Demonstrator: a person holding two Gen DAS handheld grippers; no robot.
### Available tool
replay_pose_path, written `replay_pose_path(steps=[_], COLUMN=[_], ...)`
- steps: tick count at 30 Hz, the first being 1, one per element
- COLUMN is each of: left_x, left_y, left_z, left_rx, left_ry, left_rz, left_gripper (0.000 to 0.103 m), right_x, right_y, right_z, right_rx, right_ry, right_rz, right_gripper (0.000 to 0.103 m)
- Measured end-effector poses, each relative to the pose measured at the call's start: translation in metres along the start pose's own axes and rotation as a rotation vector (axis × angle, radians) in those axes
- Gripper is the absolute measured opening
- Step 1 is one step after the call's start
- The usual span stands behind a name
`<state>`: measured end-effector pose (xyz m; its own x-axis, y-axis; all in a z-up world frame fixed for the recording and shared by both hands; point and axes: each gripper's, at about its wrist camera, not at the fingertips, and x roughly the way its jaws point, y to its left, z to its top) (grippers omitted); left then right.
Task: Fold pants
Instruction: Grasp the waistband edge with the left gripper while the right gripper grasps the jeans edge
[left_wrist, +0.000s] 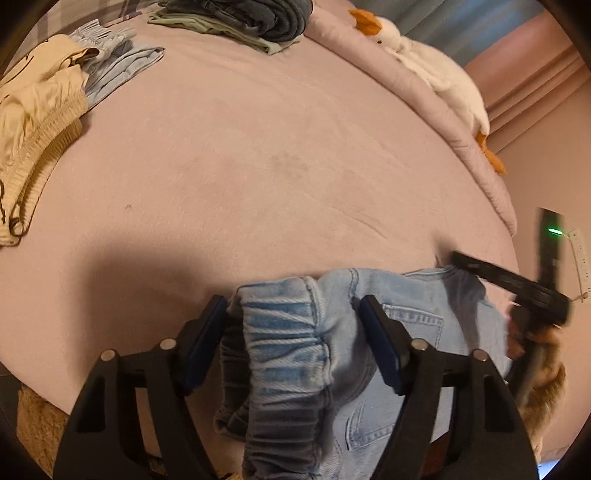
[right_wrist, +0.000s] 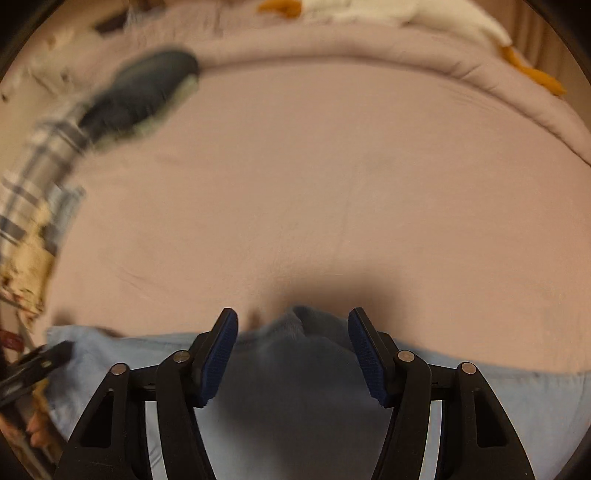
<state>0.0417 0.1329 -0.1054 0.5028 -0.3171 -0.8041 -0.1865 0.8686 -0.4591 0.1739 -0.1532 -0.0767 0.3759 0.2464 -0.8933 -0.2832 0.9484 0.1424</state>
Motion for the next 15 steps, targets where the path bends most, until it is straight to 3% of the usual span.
replay_pose_path(steps=[2, 4, 5, 6, 8, 12, 15], left_x=[-0.005, -0.007, -0.01, -0.017, -0.025, -0.034, -0.02], left_y=[-0.005, -0.008, -0.008, -0.009, -0.01, -0.012, -0.013], left_z=[-0.005, -0.007, -0.009, -0.009, -0.005, -0.007, -0.012], left_rx=[0.016, 0.019, 0.012, 0.006, -0.004, 0.014, 0.064], left_ry=[-0.018, -0.037, -0.049, -0.064, -0.092, -0.125, -0.105], left_rz=[0.0, 0.006, 0.005, -0.004, -0.027, -0.021, 0.055], left_gripper=[0.063, 0.06, 0.055, 0.049, 0.039, 0.04, 0.041], right_x=[0.016, 0.015, 0.012, 0.006, -0.007, -0.035, -0.017], right_y=[0.006, 0.009, 0.01, 0.01, 0.011, 0.015, 0.02], right_z=[-0.01, -0.015, -0.017, -0.018, -0.019, -0.011, -0.007], right_rx=[-0.025, -0.067, -0.075, -0.061, -0.042, -0.024, -0.029], right_ry=[0.027, -0.015, -0.033, -0.046, -0.099, -0.208, -0.183], right_rz=[-0.051, -0.084, -0.087, -0.078, -0.078, -0.085, -0.092], right_gripper=[0.051, 0.043, 0.019, 0.015, 0.011, 0.009, 0.008])
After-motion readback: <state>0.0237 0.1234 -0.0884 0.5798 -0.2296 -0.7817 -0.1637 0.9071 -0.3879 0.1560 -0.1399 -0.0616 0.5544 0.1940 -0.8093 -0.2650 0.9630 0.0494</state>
